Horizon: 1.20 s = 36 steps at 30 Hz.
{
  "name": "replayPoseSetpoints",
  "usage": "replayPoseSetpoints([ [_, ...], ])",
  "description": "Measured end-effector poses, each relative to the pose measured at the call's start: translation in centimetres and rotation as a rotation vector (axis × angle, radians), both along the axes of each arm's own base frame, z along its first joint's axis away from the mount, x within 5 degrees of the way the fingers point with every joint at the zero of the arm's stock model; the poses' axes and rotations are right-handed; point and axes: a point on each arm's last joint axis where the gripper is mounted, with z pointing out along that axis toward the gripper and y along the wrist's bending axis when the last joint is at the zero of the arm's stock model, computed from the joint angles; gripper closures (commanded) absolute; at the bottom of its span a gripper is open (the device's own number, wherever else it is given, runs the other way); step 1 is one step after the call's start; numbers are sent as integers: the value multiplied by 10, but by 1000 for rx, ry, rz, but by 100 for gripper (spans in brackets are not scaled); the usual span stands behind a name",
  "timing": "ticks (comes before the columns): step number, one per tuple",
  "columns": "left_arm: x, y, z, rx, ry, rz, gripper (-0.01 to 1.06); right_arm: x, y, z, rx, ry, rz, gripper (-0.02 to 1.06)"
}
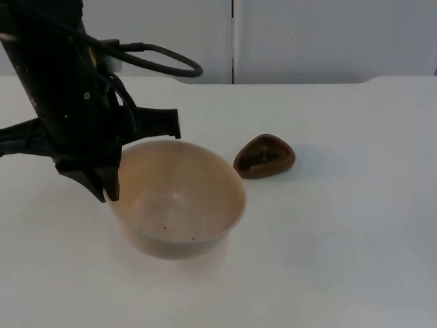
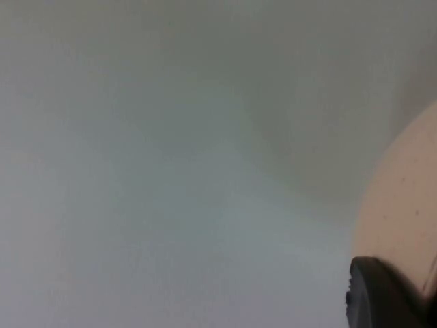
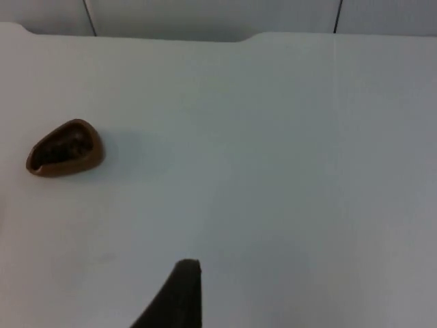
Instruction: Pick up the bowl with the left hand and pour the coffee beans from the cup into the bowl with the right hand.
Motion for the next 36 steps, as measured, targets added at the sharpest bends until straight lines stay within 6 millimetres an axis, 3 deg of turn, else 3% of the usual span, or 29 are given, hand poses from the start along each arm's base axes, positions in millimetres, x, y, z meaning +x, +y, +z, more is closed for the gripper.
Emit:
replayPoseSetpoints([
  [1,0,0,0,0,0,0,100,0,0,0,0,0,0,-1],
  [5,0,0,0,1,2,0,100,41,4,14,-11,67,3,-1],
  [7,0,0,0,1,2,0,100,46,4,15,-13,72,5,-1],
  [11,0,0,0,1,2,0,100,88,9,21,-41,128,28,-1],
  [12,0,0,0,1,2,0,100,88,9,21,-41,128,28,-1],
  [17,0,0,0,1,2,0,100,126,13,24,-52,166,47,-1],
  [36,0,0,0,2,3,0,100,213,27,34,-13,250,79,0],
])
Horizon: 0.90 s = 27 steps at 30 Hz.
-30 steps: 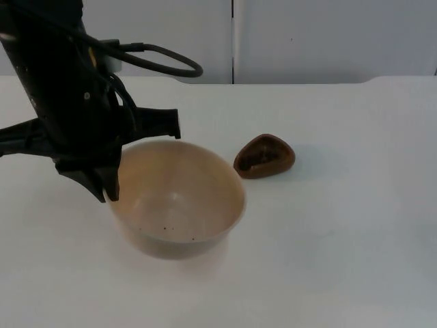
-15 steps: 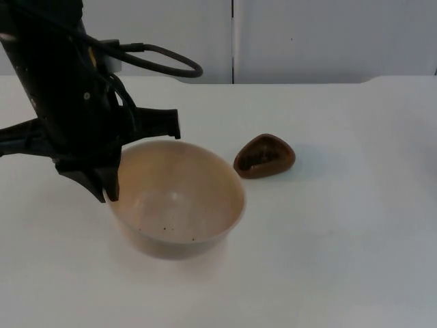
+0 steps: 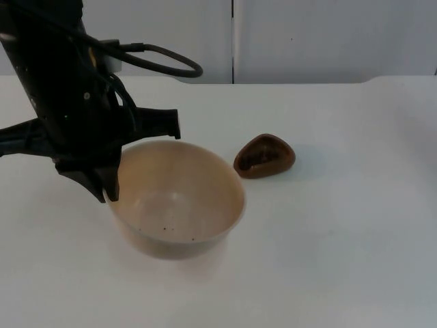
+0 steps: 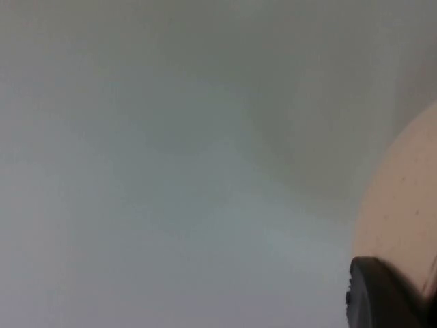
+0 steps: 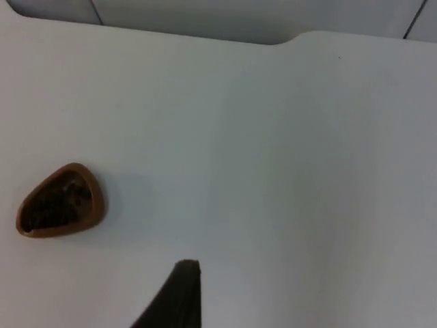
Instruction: Pick up the bowl with the left hand and pour the coffee beans from the cup into the bowl with the right hand.
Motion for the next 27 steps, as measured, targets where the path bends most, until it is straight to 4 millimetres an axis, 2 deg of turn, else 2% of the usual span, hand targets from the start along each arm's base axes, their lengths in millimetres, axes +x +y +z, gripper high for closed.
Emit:
replayPoseSetpoints([
  [2,0,0,0,0,0,0,100,4,1,-1,-1,9,4,0],
  [6,0,0,0,0,0,0,100,20,24,-3,-20,37,76,0],
  [7,0,0,0,0,0,0,100,20,24,-3,-20,37,76,0],
  [12,0,0,0,0,0,0,100,44,67,-9,-50,58,192,0],
  [13,0,0,0,0,0,0,100,44,67,-9,-50,58,192,0],
  [17,0,0,0,0,0,0,100,62,97,-19,-71,105,260,0],
  [18,0,0,0,0,0,0,100,62,97,-19,-71,105,260,0],
  [22,0,0,0,0,0,0,100,77,129,-38,-92,152,330,0],
  [23,0,0,0,0,0,0,100,77,129,-38,-92,152,330,0],
  [27,0,0,0,0,0,0,100,89,158,-59,-132,200,414,0],
])
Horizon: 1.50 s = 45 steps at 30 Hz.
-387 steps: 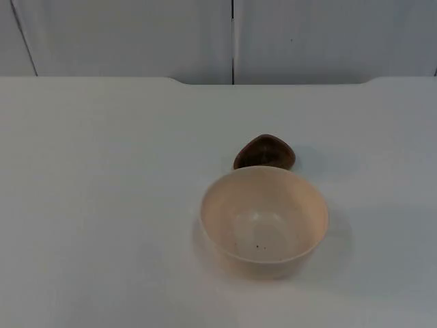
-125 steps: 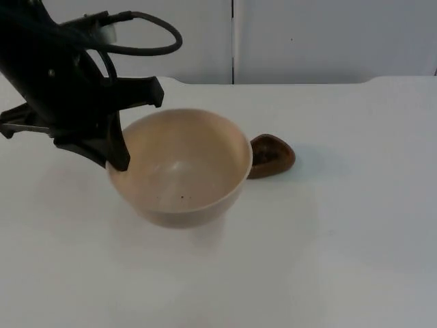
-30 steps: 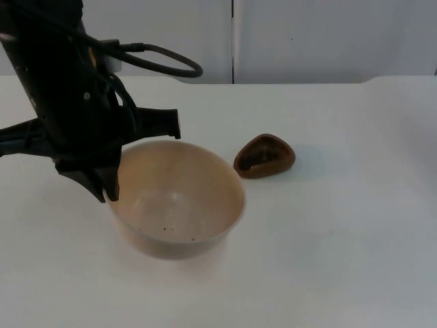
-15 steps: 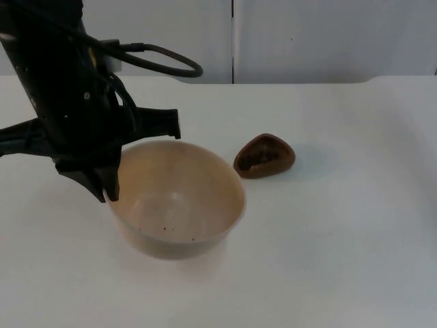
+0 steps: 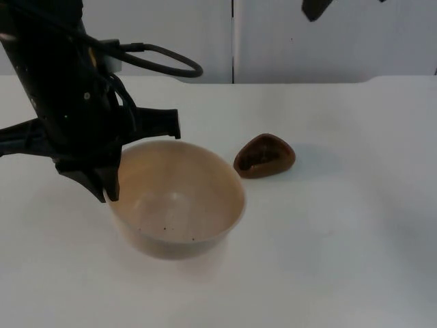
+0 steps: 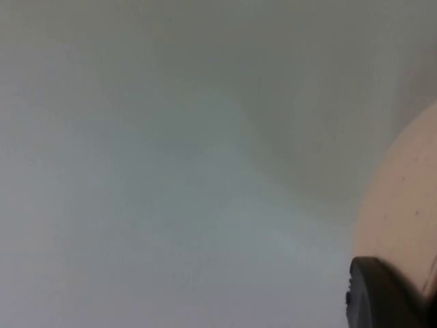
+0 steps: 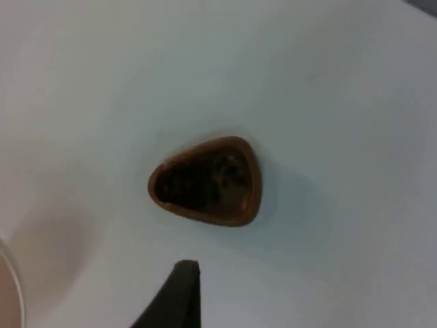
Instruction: Pick up the bowl with the left hand and pour the coffee beans from the cup into the bowl with the right hand.
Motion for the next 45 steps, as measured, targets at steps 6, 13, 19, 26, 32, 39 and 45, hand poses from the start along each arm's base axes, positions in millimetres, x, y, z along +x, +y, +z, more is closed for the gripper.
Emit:
replayPoseSetpoints([
  [6,0,0,0,0,0,0,100,21,24,-30,-35,55,41,3],
  [13,0,0,0,-1,-2,0,100,47,39,-57,-47,38,48,3],
  [19,0,0,0,-1,-2,0,100,59,46,-90,-66,69,50,6],
  [26,0,0,0,-1,-2,0,100,63,50,-112,-87,96,62,8],
  [32,0,0,0,-2,-3,0,100,65,53,-132,-106,115,83,11],
  [39,1,0,0,-4,-9,0,100,68,54,-151,-124,130,107,13],
  [45,1,0,0,-4,-9,0,100,69,55,-160,-133,136,119,17],
])
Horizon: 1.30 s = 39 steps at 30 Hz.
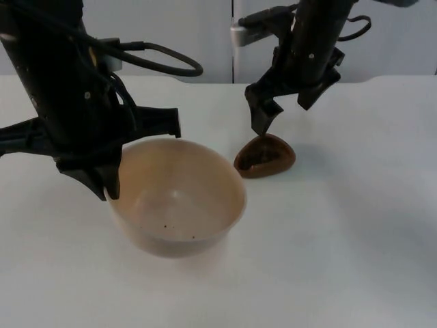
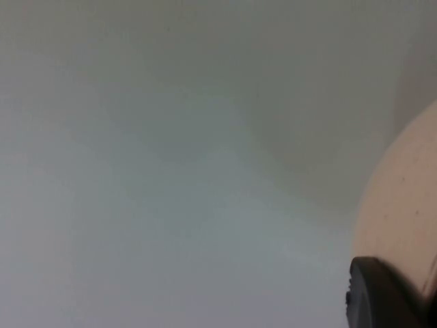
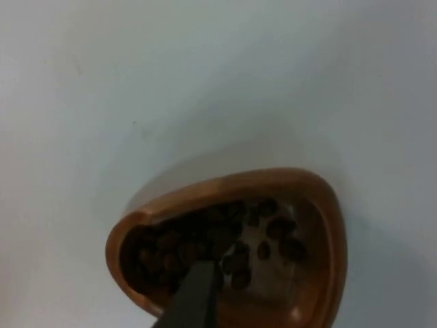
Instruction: Pick up the bowl with the left hand and pour the coffee beans from the cup into the bowl with the right hand.
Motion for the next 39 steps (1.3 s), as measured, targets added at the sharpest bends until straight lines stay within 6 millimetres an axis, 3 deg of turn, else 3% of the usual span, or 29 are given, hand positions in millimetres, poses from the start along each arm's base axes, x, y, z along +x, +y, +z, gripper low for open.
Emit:
replayPoseSetpoints([
  [13,0,0,-1,1,2,0,100,9,-7,-35,-11,20,-18,23],
  [21,0,0,-1,1,2,0,100,11,-6,-41,-5,7,-17,31],
  [29,0,0,-1,1,2,0,100,12,-6,-42,0,-6,-15,61],
  [39,0,0,-1,1,2,0,100,12,-4,-46,14,3,-18,66],
])
